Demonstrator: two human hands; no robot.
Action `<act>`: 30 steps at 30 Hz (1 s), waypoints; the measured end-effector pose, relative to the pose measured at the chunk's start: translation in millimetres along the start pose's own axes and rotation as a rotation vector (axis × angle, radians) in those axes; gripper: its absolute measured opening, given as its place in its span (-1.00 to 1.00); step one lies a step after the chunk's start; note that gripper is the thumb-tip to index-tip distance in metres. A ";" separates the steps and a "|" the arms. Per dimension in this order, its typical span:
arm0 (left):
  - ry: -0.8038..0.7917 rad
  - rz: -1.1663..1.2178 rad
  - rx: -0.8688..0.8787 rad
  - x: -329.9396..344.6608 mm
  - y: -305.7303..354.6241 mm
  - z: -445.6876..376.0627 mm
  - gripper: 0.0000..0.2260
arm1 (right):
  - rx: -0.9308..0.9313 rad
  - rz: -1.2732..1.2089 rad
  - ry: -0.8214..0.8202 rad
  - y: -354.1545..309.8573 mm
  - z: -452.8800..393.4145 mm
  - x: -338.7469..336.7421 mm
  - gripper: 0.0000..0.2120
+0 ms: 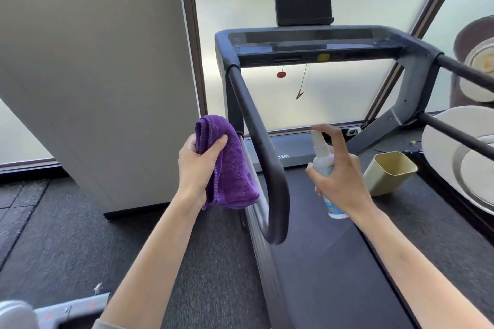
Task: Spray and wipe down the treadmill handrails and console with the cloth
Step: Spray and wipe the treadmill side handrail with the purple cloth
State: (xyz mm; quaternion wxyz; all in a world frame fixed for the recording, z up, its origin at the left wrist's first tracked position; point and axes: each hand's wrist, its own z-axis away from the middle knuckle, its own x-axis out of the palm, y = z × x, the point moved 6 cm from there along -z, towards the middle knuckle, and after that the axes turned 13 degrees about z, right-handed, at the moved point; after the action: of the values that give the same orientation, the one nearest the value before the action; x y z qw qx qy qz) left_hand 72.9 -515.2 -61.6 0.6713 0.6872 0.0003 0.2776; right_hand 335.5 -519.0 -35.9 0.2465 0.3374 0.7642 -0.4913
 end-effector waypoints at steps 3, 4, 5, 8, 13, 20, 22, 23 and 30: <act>-0.124 0.129 -0.039 22.9 1.2 3.8 -0.84 | -0.003 -0.016 -0.005 1.2 -2.7 1.1 -0.40; -0.147 0.155 -0.048 33.6 -0.4 4.5 -0.85 | -0.008 -0.019 -0.009 2.0 -4.7 1.2 -0.40; -0.157 0.176 -0.058 44.8 -3.2 5.5 -0.85 | -0.012 -0.022 -0.014 3.5 -7.4 1.3 -0.40; -0.173 0.163 -0.060 68.1 -17.7 10.3 -0.83 | -0.017 -0.048 -0.016 9.5 -15.1 0.1 -0.40; -0.266 0.160 -0.128 76.5 -41.1 13.6 -0.49 | -0.045 -0.089 -0.025 20.2 -24.0 2.2 -0.36; -0.047 -0.280 0.066 80.9 -50.9 -13.9 -0.52 | -0.110 -0.172 -0.055 23.6 -43.3 18.0 -0.33; -0.002 -0.247 0.070 81.6 -48.4 -28.3 -0.54 | -0.128 -0.194 -0.055 27.6 -51.0 20.8 -0.33; 0.003 -0.234 0.072 83.4 -47.6 -36.0 -0.55 | -0.135 -0.204 -0.056 30.0 -54.9 22.6 -0.33; 0.063 -0.347 0.096 93.8 -44.1 -92.2 -0.50 | -0.118 -0.263 -0.069 35.8 -89.4 44.0 -0.34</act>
State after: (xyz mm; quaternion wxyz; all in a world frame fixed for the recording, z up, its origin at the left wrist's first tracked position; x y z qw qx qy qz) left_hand 133.5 -390.8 -71.6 0.6752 0.6992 0.1531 0.1784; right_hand 330.0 -414.6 -52.7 0.2254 0.2023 0.8206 -0.4847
